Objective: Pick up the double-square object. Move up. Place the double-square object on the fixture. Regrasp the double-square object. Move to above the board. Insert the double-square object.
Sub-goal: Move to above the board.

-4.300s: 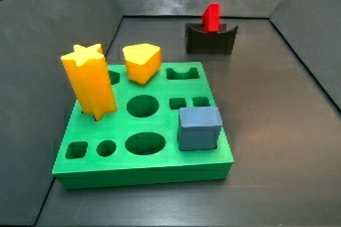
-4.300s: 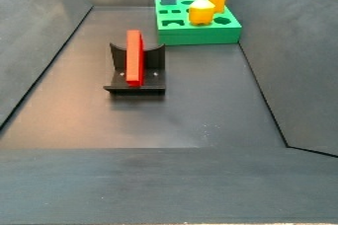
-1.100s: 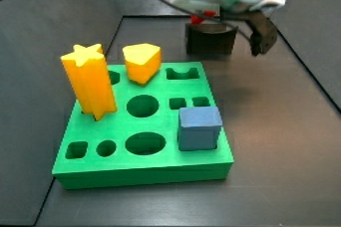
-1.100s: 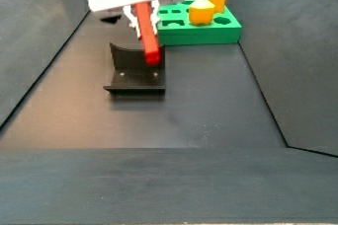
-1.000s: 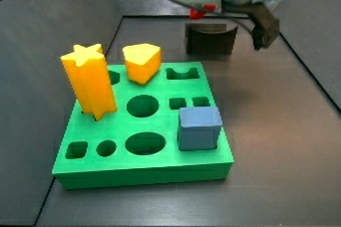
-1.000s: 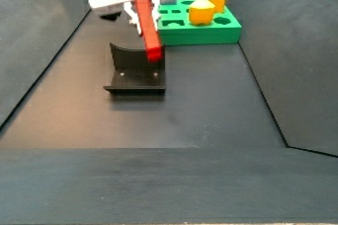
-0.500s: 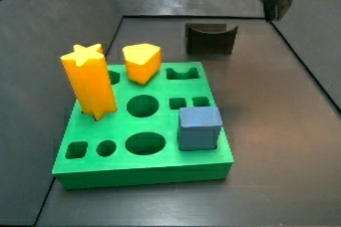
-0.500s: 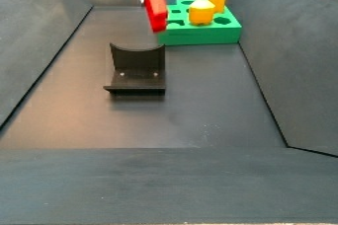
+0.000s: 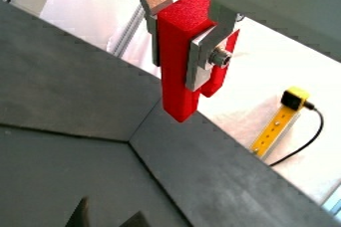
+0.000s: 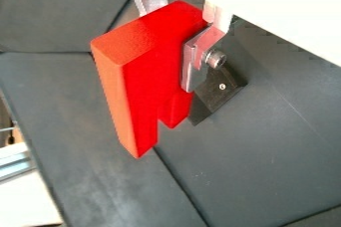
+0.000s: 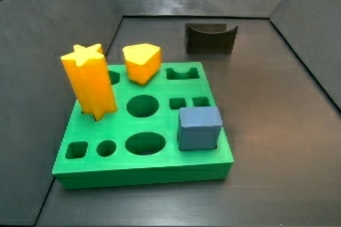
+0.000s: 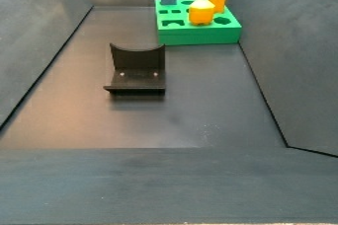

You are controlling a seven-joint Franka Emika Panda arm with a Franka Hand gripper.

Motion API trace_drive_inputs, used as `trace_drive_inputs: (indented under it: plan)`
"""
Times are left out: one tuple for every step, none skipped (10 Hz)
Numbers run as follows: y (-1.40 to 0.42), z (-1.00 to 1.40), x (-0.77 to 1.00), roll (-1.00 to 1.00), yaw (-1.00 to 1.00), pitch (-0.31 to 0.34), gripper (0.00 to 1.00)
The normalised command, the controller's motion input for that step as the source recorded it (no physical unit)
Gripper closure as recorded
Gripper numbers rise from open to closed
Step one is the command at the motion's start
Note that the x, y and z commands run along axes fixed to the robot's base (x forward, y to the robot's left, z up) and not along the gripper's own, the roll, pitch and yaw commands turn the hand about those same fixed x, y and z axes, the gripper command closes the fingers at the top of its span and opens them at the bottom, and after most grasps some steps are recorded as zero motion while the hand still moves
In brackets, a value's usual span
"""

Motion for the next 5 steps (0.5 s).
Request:
trace_drive_inputs:
  plan:
    - [-0.05,1.00,-0.12,-0.04,-0.10,-0.031,1.00]
    - [-0.04,1.00,-0.12,-0.04,-0.10,-0.010,1.00]
    - [-0.03,1.00,-0.11,-0.06,-0.08,0.033,1.00]
    - [-0.02,1.00,-0.11,-0.06,-0.07,0.050,1.00]
    - [-0.01,0.78,-0.09,-0.07,-0.04,0.069,1.00]
